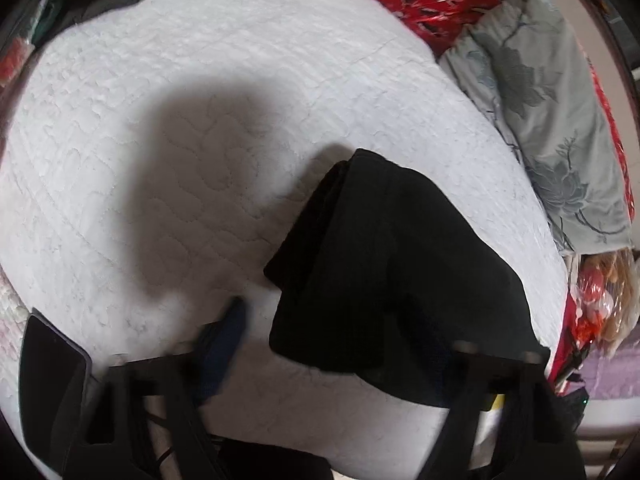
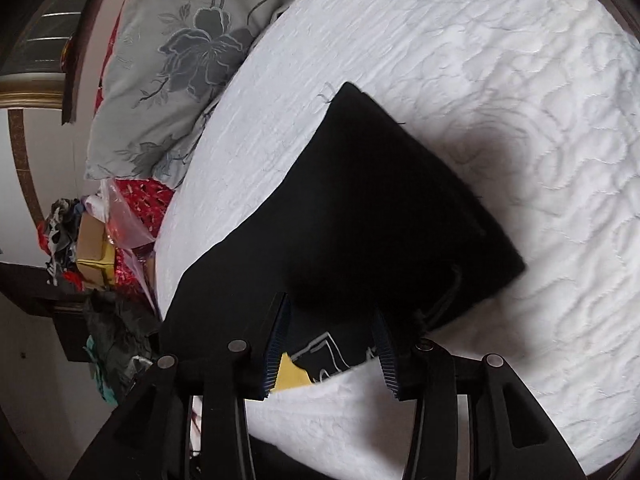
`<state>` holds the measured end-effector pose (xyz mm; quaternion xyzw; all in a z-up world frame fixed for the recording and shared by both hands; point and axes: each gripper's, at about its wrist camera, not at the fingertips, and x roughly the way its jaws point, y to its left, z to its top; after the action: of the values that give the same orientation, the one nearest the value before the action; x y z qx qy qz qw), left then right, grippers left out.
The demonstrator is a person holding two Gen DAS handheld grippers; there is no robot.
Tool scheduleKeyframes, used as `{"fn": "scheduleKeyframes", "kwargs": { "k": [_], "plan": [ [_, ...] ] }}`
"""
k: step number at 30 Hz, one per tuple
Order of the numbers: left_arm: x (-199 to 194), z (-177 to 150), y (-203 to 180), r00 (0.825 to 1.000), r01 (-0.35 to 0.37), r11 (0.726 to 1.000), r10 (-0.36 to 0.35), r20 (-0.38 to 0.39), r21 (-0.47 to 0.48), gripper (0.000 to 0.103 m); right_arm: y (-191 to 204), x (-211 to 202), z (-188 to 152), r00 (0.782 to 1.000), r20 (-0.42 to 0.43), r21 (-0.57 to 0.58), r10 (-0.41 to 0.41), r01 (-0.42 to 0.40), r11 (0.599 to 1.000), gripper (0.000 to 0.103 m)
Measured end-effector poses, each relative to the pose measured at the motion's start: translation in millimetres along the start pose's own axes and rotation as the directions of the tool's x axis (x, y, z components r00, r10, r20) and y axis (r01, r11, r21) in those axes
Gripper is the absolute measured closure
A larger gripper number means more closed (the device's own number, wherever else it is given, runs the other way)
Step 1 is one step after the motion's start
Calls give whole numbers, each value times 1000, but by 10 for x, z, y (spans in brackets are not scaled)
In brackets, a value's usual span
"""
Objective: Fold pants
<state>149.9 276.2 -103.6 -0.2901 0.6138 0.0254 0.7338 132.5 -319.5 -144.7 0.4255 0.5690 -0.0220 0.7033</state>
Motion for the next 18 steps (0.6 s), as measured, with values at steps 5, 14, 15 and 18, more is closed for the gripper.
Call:
{"fn": "scheduleKeyframes", "kwargs": {
  "k": [5, 14, 15, 18],
  "plan": [
    [-127, 117, -74, 999, 47, 998, -47, 0, 32, 73, 105, -101, 19, 999, 31, -30, 32, -31, 999, 100],
    [160, 73, 44, 1000, -17, 995, 17, 5, 97, 71, -167, -98, -170, 1000, -28, -55, -6, 4, 998, 100],
    [165, 75, 34, 1000, -23, 995, 23, 4, 101, 68, -185, -90, -205, 1000, -28, -51, 0, -1, 999, 100],
    [184, 92, 20, 999, -41, 993, 41, -2, 113, 62, -154, -105, -210, 1000, -24, -86, -16, 14, 996, 99]
  ]
}}
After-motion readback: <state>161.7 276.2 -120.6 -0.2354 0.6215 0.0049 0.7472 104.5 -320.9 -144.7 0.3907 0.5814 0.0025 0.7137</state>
